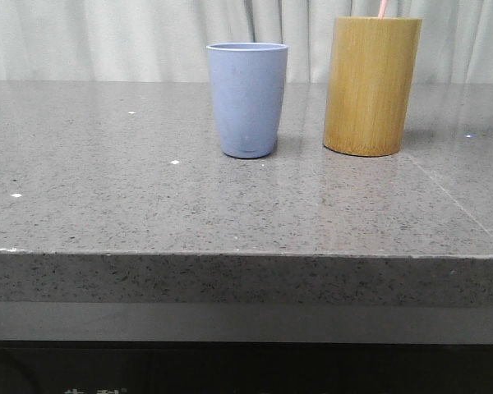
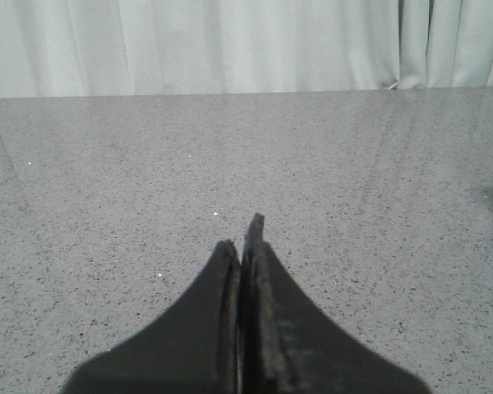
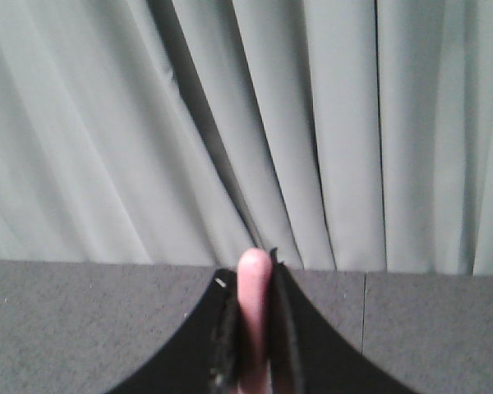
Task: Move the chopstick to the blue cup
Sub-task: 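Grasp the pink chopstick with the right gripper and pull it upward, then carry the chopstick over the blue cup and lower it inside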
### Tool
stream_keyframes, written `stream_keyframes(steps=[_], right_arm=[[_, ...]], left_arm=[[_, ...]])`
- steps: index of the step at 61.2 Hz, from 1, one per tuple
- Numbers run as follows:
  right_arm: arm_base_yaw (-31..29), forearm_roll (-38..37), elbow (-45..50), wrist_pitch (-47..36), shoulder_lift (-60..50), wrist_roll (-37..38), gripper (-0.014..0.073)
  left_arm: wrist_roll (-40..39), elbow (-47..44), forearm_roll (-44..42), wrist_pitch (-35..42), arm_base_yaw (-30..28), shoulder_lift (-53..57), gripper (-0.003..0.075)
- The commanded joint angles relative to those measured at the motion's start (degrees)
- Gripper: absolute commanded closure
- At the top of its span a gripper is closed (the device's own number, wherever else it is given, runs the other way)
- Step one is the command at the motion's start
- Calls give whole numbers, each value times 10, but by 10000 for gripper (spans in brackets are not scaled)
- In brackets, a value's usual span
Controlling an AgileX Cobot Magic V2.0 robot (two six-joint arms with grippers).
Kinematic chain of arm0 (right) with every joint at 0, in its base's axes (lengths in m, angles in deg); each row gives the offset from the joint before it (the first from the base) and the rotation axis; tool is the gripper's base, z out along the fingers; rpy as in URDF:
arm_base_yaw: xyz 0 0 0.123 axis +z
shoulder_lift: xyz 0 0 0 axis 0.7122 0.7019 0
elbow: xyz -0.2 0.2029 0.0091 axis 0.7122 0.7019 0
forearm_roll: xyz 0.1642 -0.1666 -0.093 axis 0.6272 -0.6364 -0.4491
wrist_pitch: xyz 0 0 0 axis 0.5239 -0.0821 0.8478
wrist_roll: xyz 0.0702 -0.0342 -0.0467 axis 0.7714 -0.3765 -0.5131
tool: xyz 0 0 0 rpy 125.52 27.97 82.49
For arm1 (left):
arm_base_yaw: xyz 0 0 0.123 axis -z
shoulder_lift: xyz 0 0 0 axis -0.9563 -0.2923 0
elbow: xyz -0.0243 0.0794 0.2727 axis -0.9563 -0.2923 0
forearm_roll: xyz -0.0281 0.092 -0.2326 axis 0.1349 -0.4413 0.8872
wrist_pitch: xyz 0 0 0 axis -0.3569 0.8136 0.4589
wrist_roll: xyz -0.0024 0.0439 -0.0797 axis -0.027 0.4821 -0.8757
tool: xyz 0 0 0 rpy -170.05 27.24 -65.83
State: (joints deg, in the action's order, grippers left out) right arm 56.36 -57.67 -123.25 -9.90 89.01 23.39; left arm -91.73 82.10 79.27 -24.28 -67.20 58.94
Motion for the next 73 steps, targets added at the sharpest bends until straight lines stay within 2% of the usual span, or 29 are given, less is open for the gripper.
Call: stream_keyframes(steps=[1, 17, 33, 47, 73], right_arm=[[-2, -25, -21, -72, -37, -5, 559], [13, -40, -21, -104, -65, -5, 559], [128, -119, -21, -138, -52, -5, 559], [203, -136, -21, -139, -14, -5, 559], [213, -131, -20, -123, 64, -5, 559]], left_arm=[[-5, 13, 3, 48, 0, -6, 739], [-5, 13, 3, 48, 0, -6, 739], [-5, 13, 3, 48, 0, -6, 739], [-5, 13, 3, 48, 0, -6, 739], [-5, 13, 3, 48, 0, -6, 739]])
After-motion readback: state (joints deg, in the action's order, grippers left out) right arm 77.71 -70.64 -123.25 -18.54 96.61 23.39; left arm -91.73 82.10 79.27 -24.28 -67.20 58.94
